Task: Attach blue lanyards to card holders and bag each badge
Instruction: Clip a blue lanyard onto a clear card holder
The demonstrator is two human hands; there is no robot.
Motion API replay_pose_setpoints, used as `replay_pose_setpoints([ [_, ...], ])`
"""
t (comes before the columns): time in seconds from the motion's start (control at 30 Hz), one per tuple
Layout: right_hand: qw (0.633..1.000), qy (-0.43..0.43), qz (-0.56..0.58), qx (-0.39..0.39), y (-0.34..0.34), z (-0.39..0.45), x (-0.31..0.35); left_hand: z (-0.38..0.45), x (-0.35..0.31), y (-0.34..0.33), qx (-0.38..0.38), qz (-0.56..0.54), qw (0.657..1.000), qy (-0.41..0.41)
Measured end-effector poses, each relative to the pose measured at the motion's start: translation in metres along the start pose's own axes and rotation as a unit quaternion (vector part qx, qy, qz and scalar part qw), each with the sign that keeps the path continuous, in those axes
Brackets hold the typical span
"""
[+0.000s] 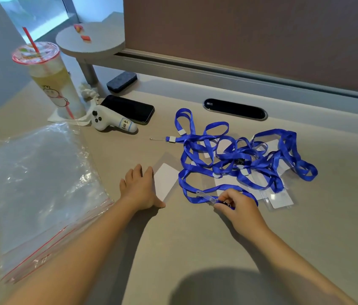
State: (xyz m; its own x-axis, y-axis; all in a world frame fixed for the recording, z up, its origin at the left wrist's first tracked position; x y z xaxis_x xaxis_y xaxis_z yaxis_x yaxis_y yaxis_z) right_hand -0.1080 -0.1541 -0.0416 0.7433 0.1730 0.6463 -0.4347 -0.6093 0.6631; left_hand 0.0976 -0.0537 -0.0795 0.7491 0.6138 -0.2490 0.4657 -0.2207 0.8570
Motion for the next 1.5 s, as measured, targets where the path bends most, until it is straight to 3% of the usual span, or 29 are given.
replay_pose_setpoints([
  [0.07,1.0,0.004,0.004,0.003,-0.003,0.001,0.005,-0.004,0.0,0.001,0.0,-0.016,1.0,0.014],
  [0.27,0.999,0.011,0.044,0.002,-0.004,0.002,0.014,-0.01,-0.003,0.015,-0.093,-0.001,0.995,0.036],
  [0.43,0.998,0.013,0.056,0.0,-0.005,0.0,0.013,-0.015,-0.001,0.012,-0.086,-0.05,0.993,0.067],
  [0.63,0.996,0.032,0.083,-0.015,0.003,0.001,0.027,-0.027,-0.003,0.021,-0.116,-0.193,0.974,0.006],
  [0.93,0.977,0.104,0.183,-0.043,0.042,-0.008,0.094,-0.046,-0.021,0.073,-0.141,-0.395,0.905,-0.068],
  [1.2,0.961,0.173,0.195,-0.09,0.094,-0.024,0.159,-0.071,-0.075,0.126,-0.108,-0.483,0.853,-0.167],
  [1.37,0.961,0.185,0.157,-0.136,0.113,-0.038,0.176,-0.091,-0.1,0.151,-0.11,-0.457,0.856,-0.215],
  [1.5,0.96,0.19,0.136,-0.156,0.12,-0.049,0.186,-0.097,-0.112,0.157,-0.101,-0.502,0.832,-0.214],
])
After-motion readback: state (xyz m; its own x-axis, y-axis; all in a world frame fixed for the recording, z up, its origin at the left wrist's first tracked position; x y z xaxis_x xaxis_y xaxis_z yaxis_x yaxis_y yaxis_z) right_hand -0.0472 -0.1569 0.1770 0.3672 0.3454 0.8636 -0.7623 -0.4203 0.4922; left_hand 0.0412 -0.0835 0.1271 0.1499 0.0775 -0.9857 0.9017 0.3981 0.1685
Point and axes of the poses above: each hand's wrist, its own z-axis towards the middle knuckle, its own y-axis out of the back of the hand, x = y × z, the point moved 10 cm from there along z, towards the middle knuckle, and after that the axes turned 8 degrees about -y, right-handed, at the moved point
